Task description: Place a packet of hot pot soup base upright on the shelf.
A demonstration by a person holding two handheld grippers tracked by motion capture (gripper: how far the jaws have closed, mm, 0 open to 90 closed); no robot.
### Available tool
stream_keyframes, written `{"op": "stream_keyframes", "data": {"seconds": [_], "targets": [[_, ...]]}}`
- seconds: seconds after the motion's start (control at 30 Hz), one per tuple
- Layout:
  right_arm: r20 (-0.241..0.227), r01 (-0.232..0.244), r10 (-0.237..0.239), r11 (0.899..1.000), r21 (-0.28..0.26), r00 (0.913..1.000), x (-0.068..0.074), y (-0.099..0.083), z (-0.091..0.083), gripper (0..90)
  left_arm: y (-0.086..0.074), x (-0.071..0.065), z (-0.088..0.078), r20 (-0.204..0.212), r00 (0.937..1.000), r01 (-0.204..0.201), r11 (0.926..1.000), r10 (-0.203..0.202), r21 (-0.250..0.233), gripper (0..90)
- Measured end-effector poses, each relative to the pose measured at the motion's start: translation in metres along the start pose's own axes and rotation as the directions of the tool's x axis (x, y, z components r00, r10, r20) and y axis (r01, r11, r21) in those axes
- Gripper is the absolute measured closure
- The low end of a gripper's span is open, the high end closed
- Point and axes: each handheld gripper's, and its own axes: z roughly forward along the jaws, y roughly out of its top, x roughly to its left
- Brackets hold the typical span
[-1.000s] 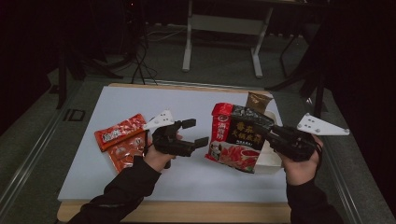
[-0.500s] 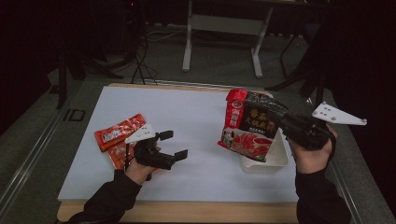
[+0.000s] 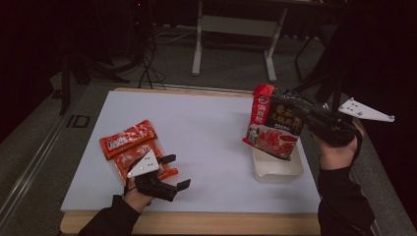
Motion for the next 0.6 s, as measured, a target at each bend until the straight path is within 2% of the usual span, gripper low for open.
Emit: {"op": "stream_keyframes", "data": {"seconds": [0.17, 0.37, 0.57, 0.6], "targets": [[0.014, -0.027, 0.027, 1.000, -0.002, 0.9995, -0.018, -0.008, 0.005, 76.8, -0.008, -0.008, -0.003, 0.000, 0.9999, -0.013, 0.9999, 0.013, 0.003, 1.3], [0.037, -0.029, 0.028, 1.000, 0.005, 0.9989, -0.033, -0.016, 0.013, 76.7, -0.013, -0.011, -0.006, -0.010, 0.9998, -0.015, 0.9997, 0.015, 0.020, 1.3], [0.057, 0.009, -0.010, 1.000, 0.009, 0.9983, -0.046, -0.025, 0.025, 76.6, -0.019, -0.011, -0.011, -0.030, 0.9996, -0.003, 0.9996, 0.003, 0.027, 1.3], [0.057, 0.001, -0.002, 1.000, 0.009, 0.9984, -0.049, -0.026, 0.027, 76.6, -0.020, -0.010, -0.011, -0.030, 0.9995, 0.003, 0.9997, -0.003, 0.023, 1.3]]}}
